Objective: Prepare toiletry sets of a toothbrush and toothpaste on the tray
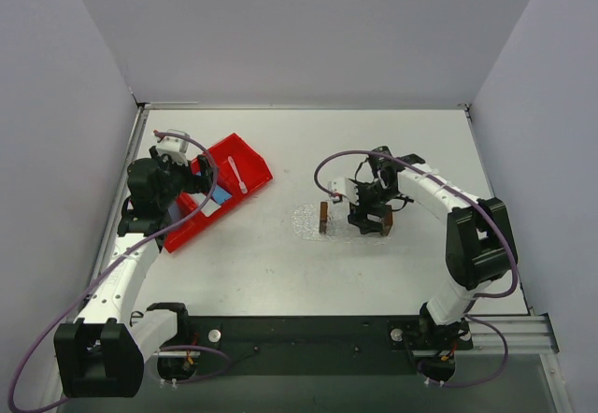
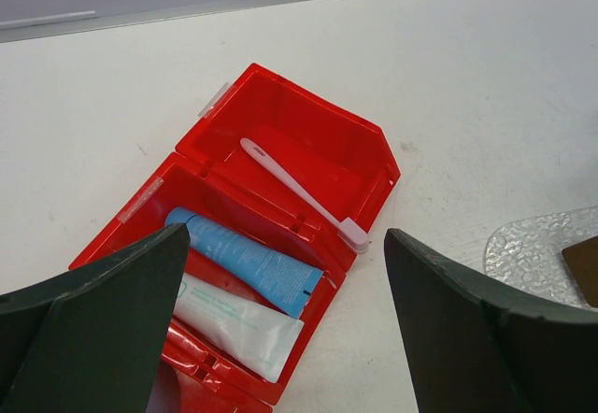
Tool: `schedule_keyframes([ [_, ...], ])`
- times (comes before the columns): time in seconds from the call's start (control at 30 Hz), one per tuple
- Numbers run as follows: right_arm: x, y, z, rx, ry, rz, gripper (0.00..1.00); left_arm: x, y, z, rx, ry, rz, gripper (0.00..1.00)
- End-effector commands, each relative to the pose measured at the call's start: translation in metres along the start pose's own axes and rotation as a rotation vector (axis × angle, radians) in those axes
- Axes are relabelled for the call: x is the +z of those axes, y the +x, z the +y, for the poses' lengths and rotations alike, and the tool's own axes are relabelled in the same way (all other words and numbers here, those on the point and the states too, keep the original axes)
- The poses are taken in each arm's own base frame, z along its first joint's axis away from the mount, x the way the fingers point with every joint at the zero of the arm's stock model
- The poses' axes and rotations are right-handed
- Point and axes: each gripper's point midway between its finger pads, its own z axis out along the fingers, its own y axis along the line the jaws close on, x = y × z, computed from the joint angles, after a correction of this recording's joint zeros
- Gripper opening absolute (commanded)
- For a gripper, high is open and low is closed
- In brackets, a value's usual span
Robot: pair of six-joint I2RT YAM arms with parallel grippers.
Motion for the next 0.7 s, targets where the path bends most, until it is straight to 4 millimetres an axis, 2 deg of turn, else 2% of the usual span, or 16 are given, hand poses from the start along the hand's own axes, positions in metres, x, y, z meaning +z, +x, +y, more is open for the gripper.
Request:
schedule_keyframes([
  [0.0,-0.0040,-0.0075,0.0021,0.020,-0.003,-0.058,0.00,-0.0034,-0.0159,-0.0026,0.030,0.015,-0.054,0.96],
  [0.67,-0.0024,-0.0007,0.0055,0.003,-0.008,-0.060,0.00,-0.0031,-0.0150,-0.0024,0.031,0.015,-0.053,0.96],
])
